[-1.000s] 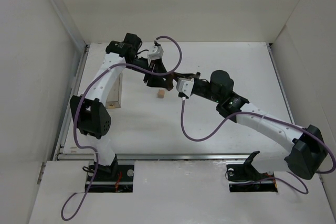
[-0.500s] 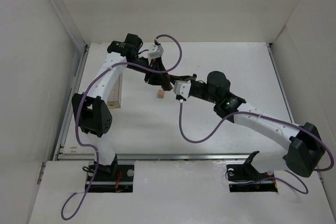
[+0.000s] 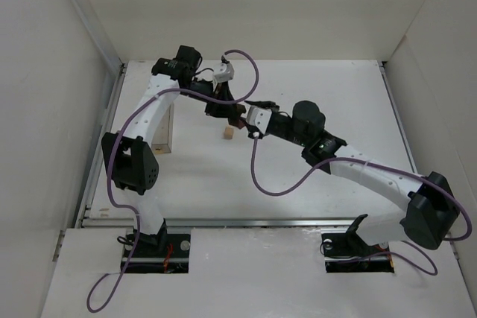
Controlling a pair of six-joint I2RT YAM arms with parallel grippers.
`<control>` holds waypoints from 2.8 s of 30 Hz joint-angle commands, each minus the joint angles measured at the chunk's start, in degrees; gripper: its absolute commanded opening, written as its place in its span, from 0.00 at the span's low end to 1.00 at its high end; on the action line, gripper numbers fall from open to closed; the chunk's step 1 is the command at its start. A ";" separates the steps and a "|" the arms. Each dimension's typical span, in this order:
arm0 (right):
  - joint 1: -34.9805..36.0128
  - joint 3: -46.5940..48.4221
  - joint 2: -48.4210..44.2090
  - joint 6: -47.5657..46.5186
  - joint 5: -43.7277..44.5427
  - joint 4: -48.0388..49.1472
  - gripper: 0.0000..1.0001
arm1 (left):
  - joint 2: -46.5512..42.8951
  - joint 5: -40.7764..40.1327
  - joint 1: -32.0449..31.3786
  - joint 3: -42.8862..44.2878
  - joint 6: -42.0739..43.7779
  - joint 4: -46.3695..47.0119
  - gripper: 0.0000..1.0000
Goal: Build the wood block tower
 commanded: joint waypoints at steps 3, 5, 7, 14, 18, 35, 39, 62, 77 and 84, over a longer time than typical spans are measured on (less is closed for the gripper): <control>0.51 4.01 -0.90 23.09 15.41 7.86 0.68 | -4.21 -15.86 -0.41 -3.71 -16.49 19.40 0.00; -0.19 4.63 -2.30 31.83 21.15 7.00 0.77 | -6.24 -23.35 -0.41 -8.35 -24.31 32.40 0.00; -0.89 5.94 -2.31 43.61 26.44 2.02 0.81 | -7.91 -34.78 -0.41 -10.66 -29.76 40.58 0.00; -8.18 19.64 6.64 64.37 10.83 -16.52 0.81 | -8.53 -47.73 -1.29 -12.07 -39.72 50.90 0.00; -15.38 24.40 12.44 70.98 -6.71 -15.43 0.81 | -11.42 -51.34 -2.70 -13.47 -35.25 49.50 0.00; -15.93 34.87 23.27 65.44 -18.72 -17.62 0.67 | -11.96 -50.20 -6.21 -14.80 -30.84 43.52 0.00; -15.93 36.09 24.76 66.50 -18.20 -17.62 0.61 | -12.49 -48.36 -6.21 -14.80 -30.84 42.46 0.00; -16.46 40.23 30.74 68.78 -16.44 -18.85 0.56 | -13.54 -46.16 -6.21 -14.80 -31.90 41.23 0.00; -16.46 41.81 32.76 68.26 -25.14 -20.25 0.40 | -13.54 -49.06 -6.21 -14.27 -31.90 42.81 0.00; -15.93 41.81 32.76 67.73 -28.12 -21.30 0.22 | -13.54 -49.06 -6.21 -14.27 -31.90 42.81 0.00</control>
